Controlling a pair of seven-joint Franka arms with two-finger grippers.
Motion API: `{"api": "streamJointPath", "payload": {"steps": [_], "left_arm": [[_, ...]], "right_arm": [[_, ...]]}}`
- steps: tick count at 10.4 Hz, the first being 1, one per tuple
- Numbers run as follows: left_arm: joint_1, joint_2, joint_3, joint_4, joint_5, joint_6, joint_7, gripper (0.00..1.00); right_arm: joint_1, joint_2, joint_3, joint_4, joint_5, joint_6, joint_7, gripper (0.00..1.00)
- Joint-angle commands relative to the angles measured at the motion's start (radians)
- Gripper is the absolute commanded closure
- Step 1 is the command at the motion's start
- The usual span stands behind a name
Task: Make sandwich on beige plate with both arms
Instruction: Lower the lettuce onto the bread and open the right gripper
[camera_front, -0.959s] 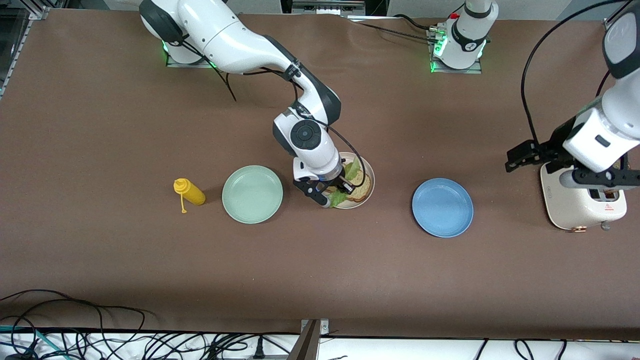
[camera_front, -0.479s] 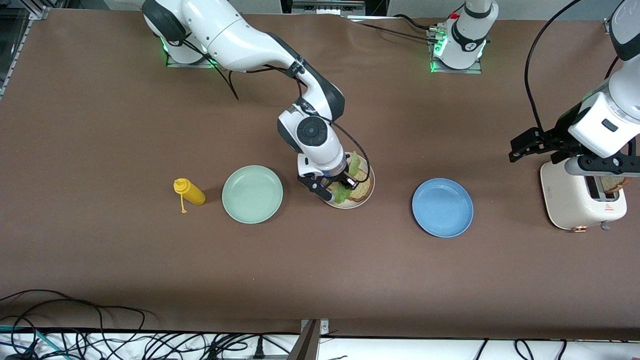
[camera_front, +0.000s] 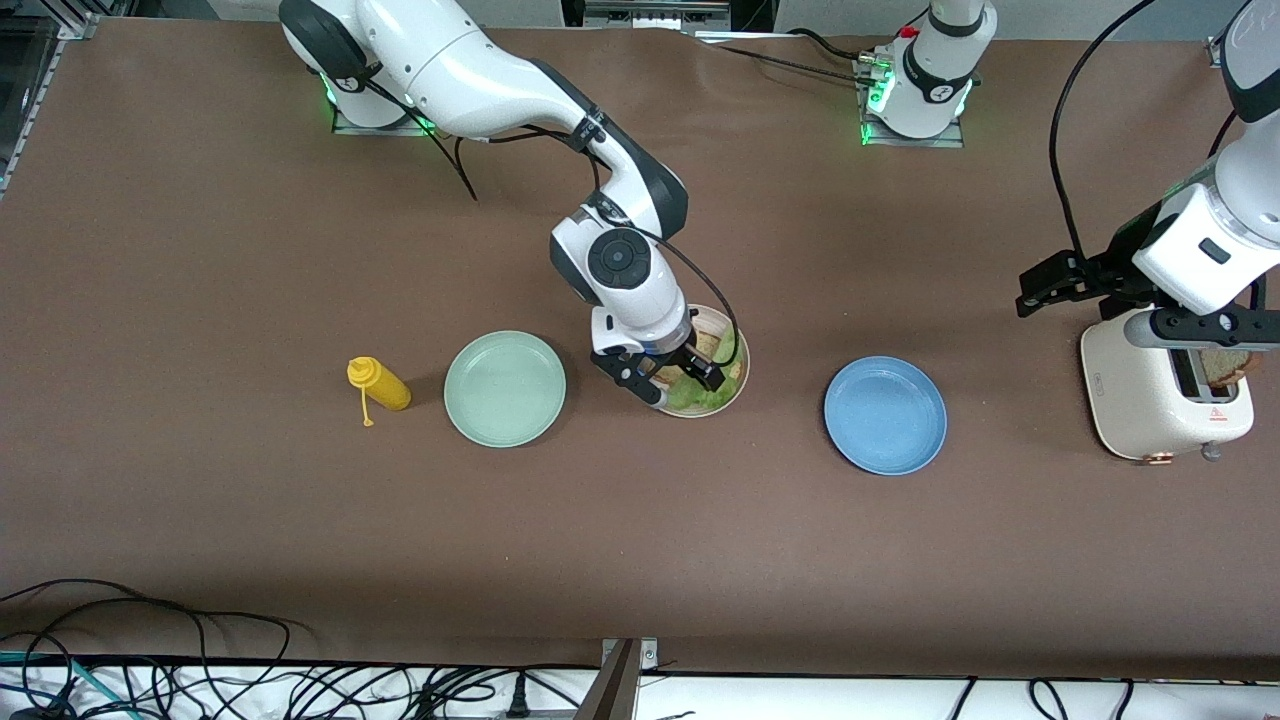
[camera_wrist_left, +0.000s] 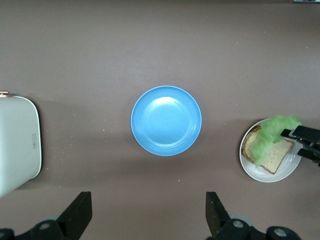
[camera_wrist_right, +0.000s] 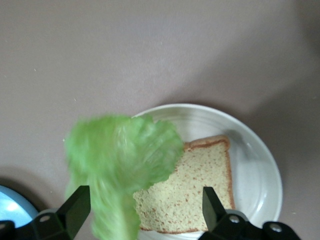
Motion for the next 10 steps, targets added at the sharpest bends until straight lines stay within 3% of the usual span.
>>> {"api": "streamJointPath", "payload": {"steps": [1, 4, 8, 10], "left_arm": [[0.009, -0.024, -0.003, 0.030, -0.034, -0.048, 0.022, 0.00], [0.008, -0.024, 0.002, 0.050, -0.031, -0.057, 0.025, 0.00], [0.009, -0.020, 0.006, 0.051, -0.024, -0.054, 0.028, 0.00], [0.008, -0.017, 0.003, 0.051, -0.020, -0.048, 0.028, 0.00]], "right_arm": [[-0.006, -0.060, -0.027, 0.000, 0.009, -0.102, -0.009, 0.00], [-0.034, -0.122, -0.038, -0.008, 0.003, -0.219, -0.006, 0.00], [-0.040, -0.246, -0.139, -0.031, 0.004, -0.479, -0.156, 0.00], [-0.045, -0.339, -0.186, -0.130, 0.011, -0.488, -0.260, 0.00]]}}
